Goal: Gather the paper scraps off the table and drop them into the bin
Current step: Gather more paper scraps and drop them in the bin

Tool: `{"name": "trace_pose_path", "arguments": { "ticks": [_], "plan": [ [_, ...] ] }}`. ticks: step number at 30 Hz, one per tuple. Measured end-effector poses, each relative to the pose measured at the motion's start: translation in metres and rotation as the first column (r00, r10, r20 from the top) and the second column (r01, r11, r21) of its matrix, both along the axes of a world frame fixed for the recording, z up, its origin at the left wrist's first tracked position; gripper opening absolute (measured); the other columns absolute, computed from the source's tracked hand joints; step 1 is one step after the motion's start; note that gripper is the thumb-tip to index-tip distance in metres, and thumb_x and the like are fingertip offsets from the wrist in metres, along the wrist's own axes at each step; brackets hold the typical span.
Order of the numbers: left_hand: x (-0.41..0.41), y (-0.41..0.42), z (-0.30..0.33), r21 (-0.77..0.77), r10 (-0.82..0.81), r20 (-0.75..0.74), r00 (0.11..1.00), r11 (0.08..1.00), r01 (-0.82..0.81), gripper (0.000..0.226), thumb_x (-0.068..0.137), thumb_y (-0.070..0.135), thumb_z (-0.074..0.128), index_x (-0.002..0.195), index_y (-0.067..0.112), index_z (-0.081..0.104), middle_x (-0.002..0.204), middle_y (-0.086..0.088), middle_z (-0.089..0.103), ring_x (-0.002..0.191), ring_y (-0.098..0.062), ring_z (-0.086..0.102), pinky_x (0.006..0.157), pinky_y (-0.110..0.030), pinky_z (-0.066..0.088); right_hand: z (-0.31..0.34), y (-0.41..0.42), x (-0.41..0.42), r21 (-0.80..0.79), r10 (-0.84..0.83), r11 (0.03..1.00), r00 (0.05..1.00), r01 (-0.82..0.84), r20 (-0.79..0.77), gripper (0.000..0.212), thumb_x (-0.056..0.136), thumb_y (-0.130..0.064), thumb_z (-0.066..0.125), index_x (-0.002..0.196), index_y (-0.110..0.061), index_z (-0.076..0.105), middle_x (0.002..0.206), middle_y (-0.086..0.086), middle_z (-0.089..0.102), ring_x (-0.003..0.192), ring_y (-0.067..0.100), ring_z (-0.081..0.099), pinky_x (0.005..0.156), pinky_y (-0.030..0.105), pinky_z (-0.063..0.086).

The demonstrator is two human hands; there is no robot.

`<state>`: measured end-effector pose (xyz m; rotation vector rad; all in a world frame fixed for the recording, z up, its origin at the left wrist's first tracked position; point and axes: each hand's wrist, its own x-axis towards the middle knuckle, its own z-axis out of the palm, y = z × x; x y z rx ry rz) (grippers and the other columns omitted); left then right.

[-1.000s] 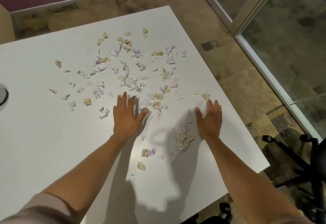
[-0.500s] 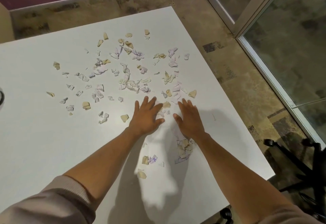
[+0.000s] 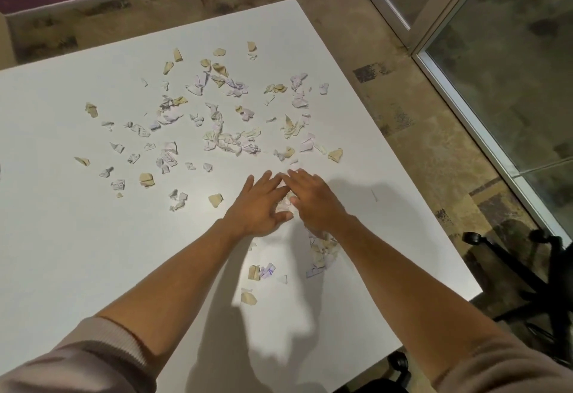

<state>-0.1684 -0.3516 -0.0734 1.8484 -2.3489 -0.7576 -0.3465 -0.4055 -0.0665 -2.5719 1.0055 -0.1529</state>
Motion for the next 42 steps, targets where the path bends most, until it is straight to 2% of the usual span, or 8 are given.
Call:
{"name": "trace_pose_path", "arguments": {
  "ticks": [5,12,15,19,23,27,33,42],
  "plan": [
    [0.008,0.043,-0.003,-0.046,-0.014,-0.096,0.995,0.999,0.009,0.055,0.092,0.049,0.058,0.137,0.017,0.055,0.155,-0.007,0.037,0.147,-0.031,0.026,0.117,-0.052,0.019,-0.007,0.039,-0.029,0.057,-0.005,0.998,0.999,0.007,-0.034,0.043,0.099,-0.008,0.048,0.142,-0.009,0.047,0.153,0.009,0.038,0.145,0.024,0.029,0.118,0.041,0.024],
    [0.004,0.089,0.015,-0.050,0.006,-0.199,0.980,0.999,-0.017,0.045,0.088,0.040,0.067,0.125,0.015,0.065,0.142,-0.006,0.053,0.139,-0.030,0.041,0.110,-0.047,0.034,0.022,0.071,-0.050,0.189,-0.072,0.980,0.997,0.063,0.041,0.028,0.096,-0.013,0.056,0.122,-0.009,0.065,0.134,0.007,0.060,0.131,0.022,0.050,0.109,0.034,0.038],
    [0.005,0.104,0.022,-0.119,0.101,-0.172,0.980,0.985,-0.122,0.066,0.080,0.055,0.071,0.133,0.018,0.059,0.147,-0.007,0.047,0.139,-0.032,0.039,0.104,-0.050,0.040,0.032,0.070,-0.059,0.066,-0.235,0.971,0.966,0.229,0.110,0.035,0.086,-0.023,0.069,0.119,-0.010,0.065,0.121,0.009,0.065,0.116,0.030,0.058,0.096,0.048,0.050],
    [0.004,0.119,0.026,0.118,0.217,0.046,0.975,0.968,-0.221,0.101,0.068,0.085,0.053,0.152,0.040,0.020,0.164,-0.002,0.010,0.149,-0.025,0.014,0.114,-0.047,0.028,0.030,0.063,-0.066,0.121,-0.376,0.900,0.888,0.418,-0.267,0.085,0.076,-0.072,0.058,0.147,-0.030,0.033,0.155,0.006,0.028,0.137,0.034,0.031,0.102,0.047,0.042],
    [-0.014,0.119,0.030,0.126,0.171,0.168,0.971,0.973,-0.193,0.104,0.064,0.082,0.061,0.149,0.050,0.008,0.161,-0.006,0.005,0.139,-0.028,0.024,0.104,-0.046,0.035,0.024,0.069,-0.058,0.037,-0.297,0.935,0.837,0.352,-0.459,0.099,0.065,-0.087,0.049,0.147,-0.035,0.028,0.157,0.005,0.024,0.132,0.037,0.036,0.096,0.044,0.045],
    [-0.028,0.119,0.031,0.129,0.168,0.178,0.970,0.973,-0.193,0.090,0.074,0.050,0.076,0.146,0.047,0.022,0.155,-0.009,0.014,0.126,-0.031,0.032,0.092,-0.042,0.046,0.022,0.086,-0.046,0.099,-0.248,0.939,0.846,0.330,-0.471,0.097,0.066,-0.075,0.063,0.147,-0.035,0.027,0.155,0.007,0.022,0.123,0.039,0.037,0.092,0.043,0.047],
    [-0.037,0.120,0.036,0.159,0.156,0.145,0.977,0.971,-0.178,0.056,0.091,0.021,0.057,0.142,0.036,0.041,0.148,-0.009,0.027,0.124,-0.032,0.032,0.092,-0.039,0.049,0.023,0.123,-0.035,0.077,-0.197,0.962,0.859,0.263,-0.472,0.065,0.092,-0.039,0.059,0.148,-0.032,0.026,0.150,0.011,0.027,0.112,0.030,0.042,0.086,0.033,0.049],
    [-0.038,0.119,0.038,0.168,0.201,0.071,0.977,0.963,-0.211,0.029,0.101,0.021,0.042,0.123,0.018,0.061,0.134,-0.002,0.044,0.125,-0.023,0.035,0.092,-0.036,0.048,0.034,0.136,-0.027,-0.015,-0.218,0.974,0.924,0.225,-0.315,0.029,0.086,-0.002,0.062,0.112,-0.015,0.064,0.115,0.008,0.060,0.100,0.029,0.058,0.065,0.031,0.051]
  ]
}}
